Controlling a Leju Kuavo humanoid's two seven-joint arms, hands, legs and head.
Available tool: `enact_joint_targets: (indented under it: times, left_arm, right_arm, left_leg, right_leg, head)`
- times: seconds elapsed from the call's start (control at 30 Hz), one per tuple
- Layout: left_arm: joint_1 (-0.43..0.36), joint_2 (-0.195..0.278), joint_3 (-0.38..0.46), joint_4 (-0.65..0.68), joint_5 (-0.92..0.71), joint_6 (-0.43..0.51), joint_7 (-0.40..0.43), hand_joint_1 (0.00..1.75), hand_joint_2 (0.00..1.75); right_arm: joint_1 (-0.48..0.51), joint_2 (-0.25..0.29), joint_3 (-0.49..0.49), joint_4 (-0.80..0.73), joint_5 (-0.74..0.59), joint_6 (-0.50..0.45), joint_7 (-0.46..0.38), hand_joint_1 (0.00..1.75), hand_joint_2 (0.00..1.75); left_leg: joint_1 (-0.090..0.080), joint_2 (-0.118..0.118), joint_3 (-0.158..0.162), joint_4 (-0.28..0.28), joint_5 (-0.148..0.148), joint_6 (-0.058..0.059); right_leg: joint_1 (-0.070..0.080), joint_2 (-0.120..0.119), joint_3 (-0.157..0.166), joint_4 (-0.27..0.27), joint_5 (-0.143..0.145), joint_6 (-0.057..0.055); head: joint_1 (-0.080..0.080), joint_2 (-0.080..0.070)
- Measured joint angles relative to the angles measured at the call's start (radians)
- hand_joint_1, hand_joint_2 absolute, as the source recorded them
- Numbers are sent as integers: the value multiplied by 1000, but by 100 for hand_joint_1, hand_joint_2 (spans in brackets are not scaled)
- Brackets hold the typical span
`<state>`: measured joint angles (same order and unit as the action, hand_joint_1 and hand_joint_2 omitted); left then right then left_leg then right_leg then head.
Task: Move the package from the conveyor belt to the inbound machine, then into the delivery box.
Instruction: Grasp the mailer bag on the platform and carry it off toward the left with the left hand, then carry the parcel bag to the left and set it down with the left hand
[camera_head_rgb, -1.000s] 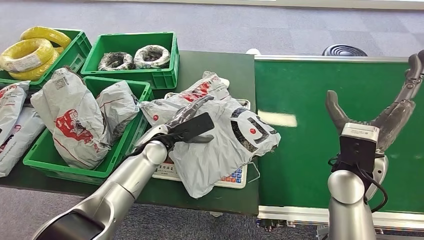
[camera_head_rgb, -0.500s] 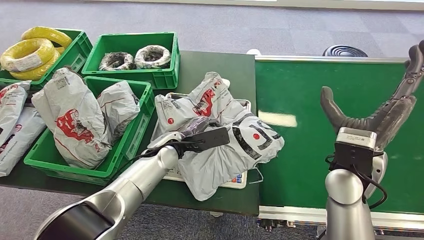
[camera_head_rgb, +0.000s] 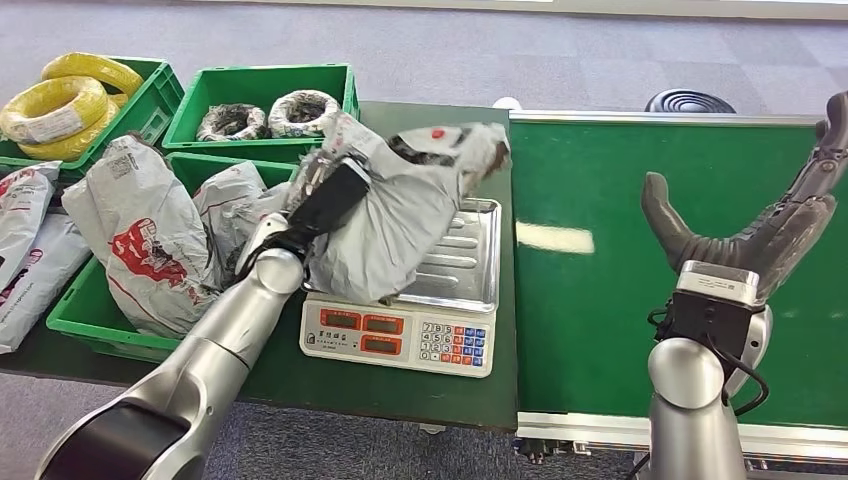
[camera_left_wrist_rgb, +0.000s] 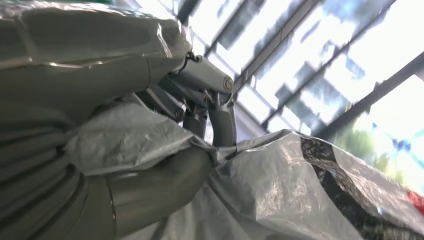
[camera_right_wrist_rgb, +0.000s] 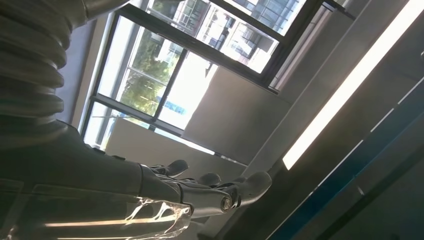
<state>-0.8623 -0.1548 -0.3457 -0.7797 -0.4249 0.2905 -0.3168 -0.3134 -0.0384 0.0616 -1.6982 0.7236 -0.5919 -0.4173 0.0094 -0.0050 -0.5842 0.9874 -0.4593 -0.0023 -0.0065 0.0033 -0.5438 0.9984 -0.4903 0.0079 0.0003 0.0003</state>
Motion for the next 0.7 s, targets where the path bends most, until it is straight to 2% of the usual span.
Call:
enact_joint_targets:
  times: [0.17,0.3,0.4,0.5,0.57,0.7]
  left_arm:
    - [33,56,51,-273,-120,167,29,175,175]
    - [74,92,85,-462,-314,329,51,175,175]
    - [107,112,139,-553,-460,391,65,175,175]
    - [126,136,218,-577,-515,400,83,175,175]
    - [129,161,267,-558,-485,381,98,175,175]
    - [117,227,353,-409,-372,297,127,170,175]
  right_arm:
    - [49,0,-23,0,1,-17,-14,0,175]
    - [99,1,-36,1,29,-22,-13,0,175]
    - [124,1,-42,6,50,-29,1,0,175]
    - [148,1,-53,9,53,-35,14,0,175]
    - [161,0,-63,9,49,-30,22,0,175]
    - [174,-6,-84,9,33,-3,38,0,175]
  left_leg:
    - [0,0,-1,0,0,0]
    - [0,0,-1,0,0,0]
    - [0,0,-1,-1,0,0]
    - [0,0,0,-1,0,0]
    - [0,1,1,-1,0,0]
    - [0,1,2,-1,1,-1]
  right_leg:
    - [0,0,0,0,0,0]
    - [0,0,0,0,0,0]
    - [0,0,0,0,0,0]
    - [0,0,0,0,0,0]
    - [0,0,0,0,0,0]
    - [0,0,0,0,0,0]
  head:
    - [0,0]
    - [0,0]
    - [0,0]
    - [0,0]
    - [0,0]
    - [0,0]
